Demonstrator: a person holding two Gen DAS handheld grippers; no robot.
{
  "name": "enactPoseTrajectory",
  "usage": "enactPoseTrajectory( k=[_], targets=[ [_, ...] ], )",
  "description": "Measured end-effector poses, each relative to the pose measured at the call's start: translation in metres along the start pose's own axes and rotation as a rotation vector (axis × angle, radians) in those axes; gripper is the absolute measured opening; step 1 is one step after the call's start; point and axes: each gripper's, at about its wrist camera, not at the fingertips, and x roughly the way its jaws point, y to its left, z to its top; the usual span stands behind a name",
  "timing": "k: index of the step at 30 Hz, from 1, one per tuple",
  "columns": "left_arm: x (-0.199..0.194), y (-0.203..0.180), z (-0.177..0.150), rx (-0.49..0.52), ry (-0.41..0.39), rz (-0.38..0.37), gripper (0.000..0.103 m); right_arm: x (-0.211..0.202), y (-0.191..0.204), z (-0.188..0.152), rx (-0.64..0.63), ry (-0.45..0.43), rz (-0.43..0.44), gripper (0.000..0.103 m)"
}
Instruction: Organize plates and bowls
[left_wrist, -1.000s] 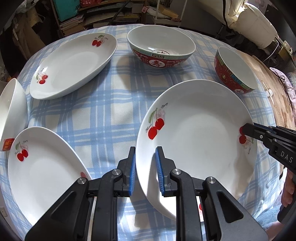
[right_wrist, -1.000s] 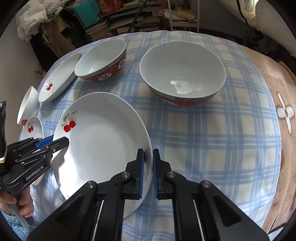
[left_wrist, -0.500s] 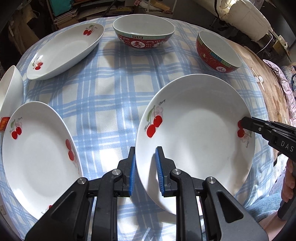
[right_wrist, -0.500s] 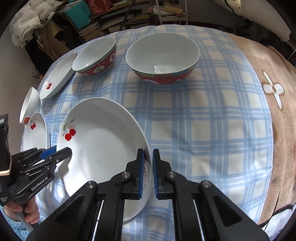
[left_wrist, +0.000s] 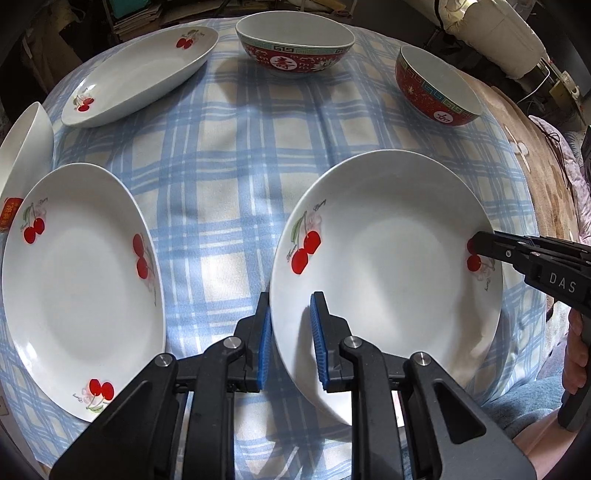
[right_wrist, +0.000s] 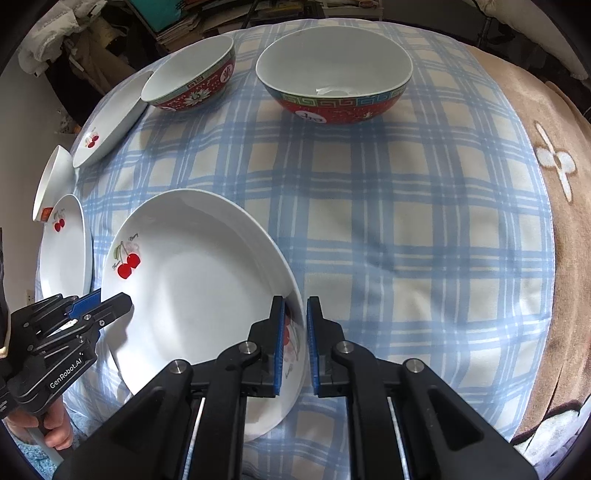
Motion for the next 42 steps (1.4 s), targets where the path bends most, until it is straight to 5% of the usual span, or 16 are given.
enactPoseTrajectory(
  k=[17,28,36,39,42],
  targets=[
    [-0.005,-0.001,0.003,0.006,-0.011,0.016,0.021,0.003,-0.002,0.003,0.014,-0.003,0.021,0.012],
    [-0.051,-0.002,0.001,0.019,-0.103,0.082,0.03,-0.026,-0.003,0.0,-0.003,-0.116,0.04,0.014],
    [-0.095,0.027,-0.007,-0.045,-0.177,0.125,0.058,-0.058,0.039,0.005,-0.073,-0.218,0.092,0.053],
    [-0.109,0.042,-0.014,-0.064,-0.193,0.175,0.08,-0.069,0.066,0.008,-0.113,-0.254,0.123,0.069],
    [-0.121,0.058,-0.018,-0.092,-0.217,0.232,0.087,-0.077,0.091,0.009,-0.157,-0.289,0.146,0.084]
  ],
)
